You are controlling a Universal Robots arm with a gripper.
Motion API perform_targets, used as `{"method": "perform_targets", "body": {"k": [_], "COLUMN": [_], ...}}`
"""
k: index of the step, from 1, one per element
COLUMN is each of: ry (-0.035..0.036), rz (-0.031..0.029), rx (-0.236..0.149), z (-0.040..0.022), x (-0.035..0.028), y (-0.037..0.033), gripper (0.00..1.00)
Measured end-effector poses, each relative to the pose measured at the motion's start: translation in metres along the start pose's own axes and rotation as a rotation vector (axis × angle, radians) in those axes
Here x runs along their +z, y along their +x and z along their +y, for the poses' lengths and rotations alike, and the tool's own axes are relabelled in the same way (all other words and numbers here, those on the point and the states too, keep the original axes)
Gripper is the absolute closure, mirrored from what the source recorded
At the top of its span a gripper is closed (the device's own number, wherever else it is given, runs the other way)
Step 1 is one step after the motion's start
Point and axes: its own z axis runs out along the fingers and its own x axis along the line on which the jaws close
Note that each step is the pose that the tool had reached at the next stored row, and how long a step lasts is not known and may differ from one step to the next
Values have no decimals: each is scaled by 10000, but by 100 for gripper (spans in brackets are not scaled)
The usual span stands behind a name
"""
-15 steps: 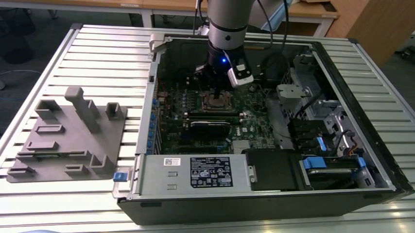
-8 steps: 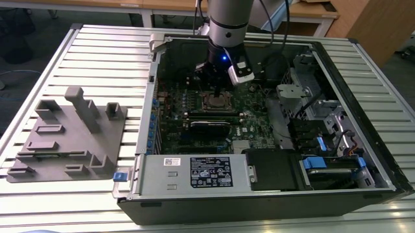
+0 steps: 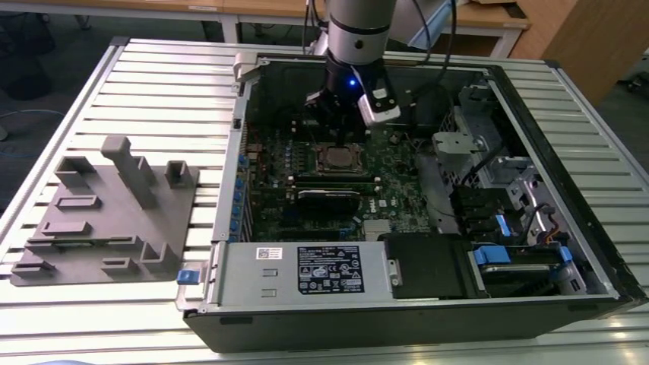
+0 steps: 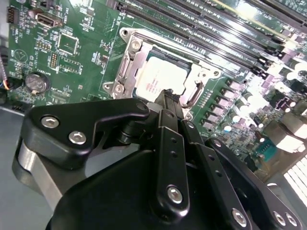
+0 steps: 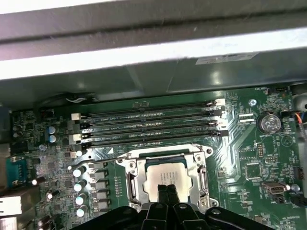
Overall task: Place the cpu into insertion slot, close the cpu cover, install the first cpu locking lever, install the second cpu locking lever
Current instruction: 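Install the first cpu locking lever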
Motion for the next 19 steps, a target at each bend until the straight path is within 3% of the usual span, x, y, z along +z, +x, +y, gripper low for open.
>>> {"method": "perform_targets", "body": {"k": [5,14,19], "ry": [0,1,1], "rz": [0,0,0], "rx": [0,-1,-1], "z": [3,2,-10], "x": [-68,-72,-71], "y": [-1,7,108], "gripper": [89,89,89]}}
